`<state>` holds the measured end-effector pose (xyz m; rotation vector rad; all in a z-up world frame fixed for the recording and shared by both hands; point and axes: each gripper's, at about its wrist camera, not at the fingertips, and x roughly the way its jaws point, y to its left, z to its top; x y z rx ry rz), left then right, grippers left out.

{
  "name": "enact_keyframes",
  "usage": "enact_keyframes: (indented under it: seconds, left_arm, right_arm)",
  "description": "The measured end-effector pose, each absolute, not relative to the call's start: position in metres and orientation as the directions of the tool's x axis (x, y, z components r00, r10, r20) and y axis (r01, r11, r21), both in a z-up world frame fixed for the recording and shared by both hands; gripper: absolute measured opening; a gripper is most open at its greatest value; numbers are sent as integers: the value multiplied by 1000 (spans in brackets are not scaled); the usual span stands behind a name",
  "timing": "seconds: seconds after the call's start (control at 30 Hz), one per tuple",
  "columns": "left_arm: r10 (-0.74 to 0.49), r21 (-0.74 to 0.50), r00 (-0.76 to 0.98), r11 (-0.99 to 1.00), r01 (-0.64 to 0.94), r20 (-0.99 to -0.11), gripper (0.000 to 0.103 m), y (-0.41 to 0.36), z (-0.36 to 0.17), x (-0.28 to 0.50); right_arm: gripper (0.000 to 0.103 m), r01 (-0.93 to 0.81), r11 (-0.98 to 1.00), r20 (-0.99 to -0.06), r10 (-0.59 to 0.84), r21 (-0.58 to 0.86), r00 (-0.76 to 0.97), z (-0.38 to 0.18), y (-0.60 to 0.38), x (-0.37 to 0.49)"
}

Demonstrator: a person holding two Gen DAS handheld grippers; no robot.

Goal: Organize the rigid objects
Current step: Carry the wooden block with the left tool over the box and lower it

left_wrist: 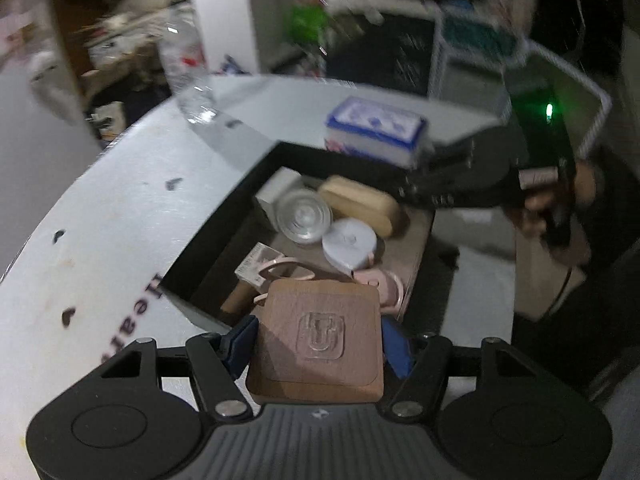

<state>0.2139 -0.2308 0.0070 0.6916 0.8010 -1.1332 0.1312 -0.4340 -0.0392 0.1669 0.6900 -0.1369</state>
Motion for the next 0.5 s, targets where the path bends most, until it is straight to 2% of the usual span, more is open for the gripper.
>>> enact_keyframes:
  seconds: [0.23, 0.5]
  left_arm:
    - [-376, 149, 190, 135, 979, -907, 66, -259, -9, 228]
    - [-265, 170, 159, -21, 985, -951, 65, -293, -30, 222]
  right_arm:
    - [5, 179, 977, -641, -66, 113, 764, -40, -435, 131]
    - [5, 167, 980, -644, -57, 112, 763, -40, -436, 132]
